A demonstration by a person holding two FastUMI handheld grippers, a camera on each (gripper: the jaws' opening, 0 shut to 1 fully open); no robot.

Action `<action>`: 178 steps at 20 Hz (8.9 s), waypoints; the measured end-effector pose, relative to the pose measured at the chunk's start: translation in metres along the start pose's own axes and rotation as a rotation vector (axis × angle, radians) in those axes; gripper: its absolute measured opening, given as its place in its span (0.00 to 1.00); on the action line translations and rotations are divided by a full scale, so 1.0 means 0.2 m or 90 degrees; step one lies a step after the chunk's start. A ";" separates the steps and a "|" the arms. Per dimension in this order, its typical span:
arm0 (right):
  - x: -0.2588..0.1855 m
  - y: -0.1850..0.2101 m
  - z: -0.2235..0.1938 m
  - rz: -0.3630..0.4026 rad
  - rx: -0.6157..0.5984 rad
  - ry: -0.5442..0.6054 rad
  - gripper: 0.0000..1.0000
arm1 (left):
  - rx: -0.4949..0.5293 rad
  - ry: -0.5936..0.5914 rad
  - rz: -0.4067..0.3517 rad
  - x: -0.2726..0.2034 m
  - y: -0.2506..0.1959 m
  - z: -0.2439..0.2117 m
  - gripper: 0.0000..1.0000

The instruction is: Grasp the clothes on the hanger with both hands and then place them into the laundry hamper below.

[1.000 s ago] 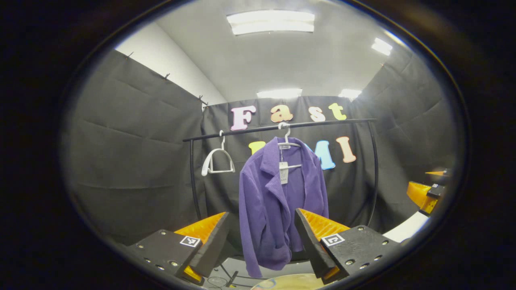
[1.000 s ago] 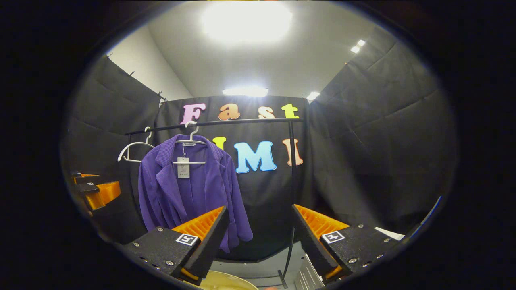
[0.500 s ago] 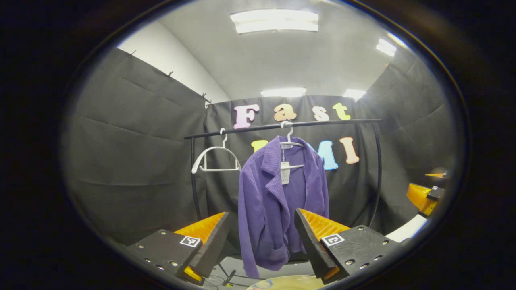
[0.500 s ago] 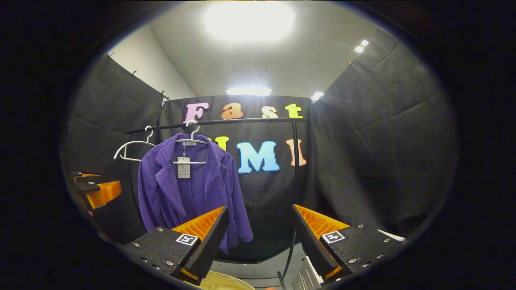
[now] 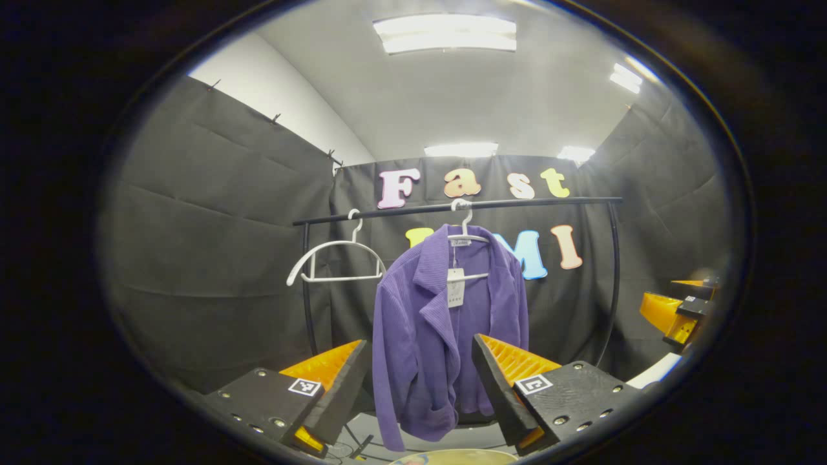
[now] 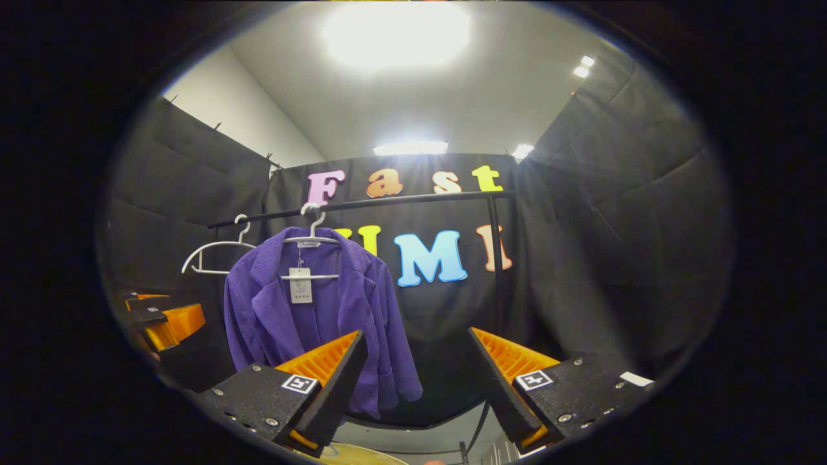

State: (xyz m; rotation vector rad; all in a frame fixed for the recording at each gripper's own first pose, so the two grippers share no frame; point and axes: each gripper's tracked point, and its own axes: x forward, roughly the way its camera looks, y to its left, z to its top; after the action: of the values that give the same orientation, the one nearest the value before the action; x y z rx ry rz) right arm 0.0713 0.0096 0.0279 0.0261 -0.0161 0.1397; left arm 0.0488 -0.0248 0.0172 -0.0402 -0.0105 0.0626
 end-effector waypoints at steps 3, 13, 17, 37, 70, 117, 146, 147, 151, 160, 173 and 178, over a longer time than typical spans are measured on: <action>0.10 0.02 0.04 0.021 0.000 -0.012 0.95 | 0.003 -0.010 0.006 0.08 -0.05 0.05 0.98; 0.44 0.15 0.15 0.101 0.016 -0.041 0.95 | -0.008 -0.024 0.026 0.39 -0.17 0.12 0.92; 0.58 0.22 0.18 0.135 0.012 -0.050 0.95 | -0.015 -0.018 0.033 0.59 -0.20 0.12 0.92; 1.31 0.62 -0.02 0.269 0.020 0.013 0.95 | -0.038 0.064 0.132 1.15 -0.15 -0.17 0.92; 1.51 0.40 0.36 0.140 -0.017 -0.163 0.04 | 0.043 -0.012 0.169 1.06 0.05 0.12 0.05; 2.04 0.33 -0.45 0.179 0.099 0.109 0.04 | 0.218 0.002 -0.006 1.50 0.41 0.33 0.01; 0.91 0.42 -0.15 0.141 0.034 0.068 0.03 | 0.086 -0.025 -0.051 0.56 0.52 0.24 0.01; 0.85 0.43 -0.11 0.140 0.035 0.062 0.03 | 0.078 -0.033 -0.056 0.52 0.50 0.26 0.01; 0.66 0.49 0.03 0.142 0.034 0.034 0.03 | 0.054 -0.057 -0.090 0.39 0.43 0.34 0.01; 0.32 0.65 0.21 0.183 0.040 -0.006 0.04 | 0.005 -0.055 -0.172 0.23 0.17 0.27 0.05; 0.04 0.84 -0.34 0.205 0.019 0.132 0.03 | -0.032 0.062 -0.201 0.12 -0.05 -0.25 0.01; -0.01 0.84 -0.67 0.197 -0.001 0.214 0.03 | -0.029 0.137 -0.200 0.09 -0.11 -0.58 0.01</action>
State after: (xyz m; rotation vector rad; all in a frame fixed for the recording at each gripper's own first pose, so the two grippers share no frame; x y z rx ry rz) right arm 0.0484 0.1785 -0.1028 -0.0013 0.3160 0.4516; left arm 0.0698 -0.0495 -0.0971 -0.0903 0.1965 -0.2560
